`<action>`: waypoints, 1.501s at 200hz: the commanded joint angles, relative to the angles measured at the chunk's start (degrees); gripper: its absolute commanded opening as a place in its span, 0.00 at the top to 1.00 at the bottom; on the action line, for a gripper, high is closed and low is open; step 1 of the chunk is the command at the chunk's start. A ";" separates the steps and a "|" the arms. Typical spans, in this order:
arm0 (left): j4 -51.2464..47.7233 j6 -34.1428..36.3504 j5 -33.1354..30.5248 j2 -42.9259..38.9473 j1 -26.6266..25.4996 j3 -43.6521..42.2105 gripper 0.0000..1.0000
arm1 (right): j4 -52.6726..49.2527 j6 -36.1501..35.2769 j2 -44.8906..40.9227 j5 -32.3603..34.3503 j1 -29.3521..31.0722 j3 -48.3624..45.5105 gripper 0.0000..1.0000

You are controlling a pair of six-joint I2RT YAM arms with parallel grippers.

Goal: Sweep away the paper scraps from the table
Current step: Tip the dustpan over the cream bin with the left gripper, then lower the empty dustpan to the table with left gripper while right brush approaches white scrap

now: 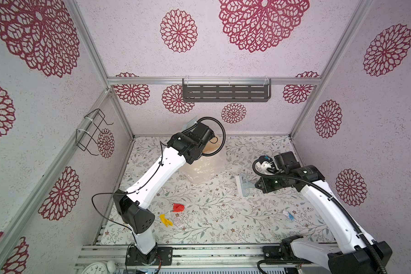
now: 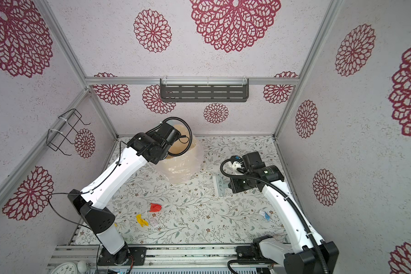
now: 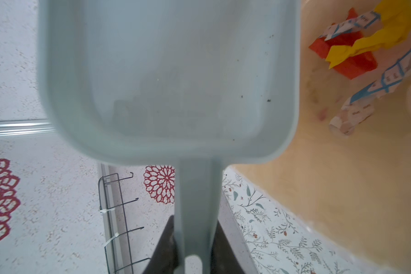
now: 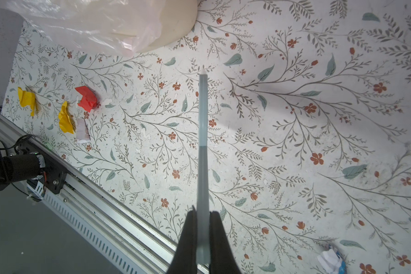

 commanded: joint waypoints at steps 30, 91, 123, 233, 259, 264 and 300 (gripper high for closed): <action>-1.17 -8.92 11.61 -7.05 0.29 0.46 1.00 | 2.93 4.03 -4.40 -7.70 -0.22 -3.58 1.00; 4.25 -20.99 24.35 -19.70 0.37 -12.49 1.00 | 14.52 18.33 -10.35 -10.63 12.28 -12.49 1.00; 6.49 -25.60 28.08 -25.32 0.39 -20.01 1.00 | 30.26 31.26 -11.64 -8.95 25.39 -19.67 1.00; 9.21 -35.54 36.99 -38.86 1.17 -35.18 1.00 | 56.19 43.17 6.80 -3.97 47.13 -18.39 1.00; 7.87 -35.77 37.04 -39.82 1.35 -35.64 1.00 | 60.11 44.73 11.33 -4.67 48.04 -17.12 1.00; 7.71 -35.82 37.05 -39.97 1.35 -35.67 1.00 | 60.75 45.14 12.15 -4.81 48.09 -16.92 1.00; 7.42 -36.56 37.27 -41.24 1.35 -36.63 1.00 | 61.50 46.26 16.56 -5.08 48.49 -15.54 1.00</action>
